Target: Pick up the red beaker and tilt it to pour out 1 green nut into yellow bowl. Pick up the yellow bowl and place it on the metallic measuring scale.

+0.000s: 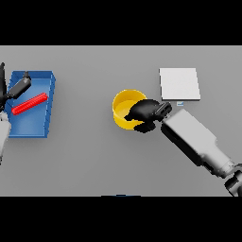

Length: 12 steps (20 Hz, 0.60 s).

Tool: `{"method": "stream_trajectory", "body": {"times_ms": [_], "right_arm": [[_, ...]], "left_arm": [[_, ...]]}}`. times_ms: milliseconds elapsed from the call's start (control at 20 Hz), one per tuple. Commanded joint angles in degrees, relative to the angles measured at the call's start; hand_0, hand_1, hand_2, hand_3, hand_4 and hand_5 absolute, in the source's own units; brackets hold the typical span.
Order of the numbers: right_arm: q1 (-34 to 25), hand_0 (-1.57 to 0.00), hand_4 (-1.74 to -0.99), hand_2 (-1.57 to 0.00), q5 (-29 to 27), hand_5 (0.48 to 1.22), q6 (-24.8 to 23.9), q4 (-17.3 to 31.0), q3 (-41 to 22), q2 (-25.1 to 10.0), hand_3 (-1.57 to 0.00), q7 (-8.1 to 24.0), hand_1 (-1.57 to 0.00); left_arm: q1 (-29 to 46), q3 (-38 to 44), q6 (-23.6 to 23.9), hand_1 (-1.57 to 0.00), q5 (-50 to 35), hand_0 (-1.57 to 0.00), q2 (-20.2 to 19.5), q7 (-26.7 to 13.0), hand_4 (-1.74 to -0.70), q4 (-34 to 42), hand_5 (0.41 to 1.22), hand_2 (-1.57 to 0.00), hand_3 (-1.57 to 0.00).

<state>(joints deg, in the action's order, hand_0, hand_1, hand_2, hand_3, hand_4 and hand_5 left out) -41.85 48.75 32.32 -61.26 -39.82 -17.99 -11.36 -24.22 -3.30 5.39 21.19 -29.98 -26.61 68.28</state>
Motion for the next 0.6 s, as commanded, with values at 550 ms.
{"method": "stream_trajectory", "body": {"times_ms": [550], "right_arm": [[0.06,-1.54,-1.728,-1.33,-2.29,1.212,0.66,-4.62,-0.03,-2.51,-1.38,2.0,-1.54]], "left_arm": [[-0.4,0.13,0.06,0.0,0.34,0.0,-0.54,0.46,-0.73,-0.8,0.687,0.0,0.0]]}}
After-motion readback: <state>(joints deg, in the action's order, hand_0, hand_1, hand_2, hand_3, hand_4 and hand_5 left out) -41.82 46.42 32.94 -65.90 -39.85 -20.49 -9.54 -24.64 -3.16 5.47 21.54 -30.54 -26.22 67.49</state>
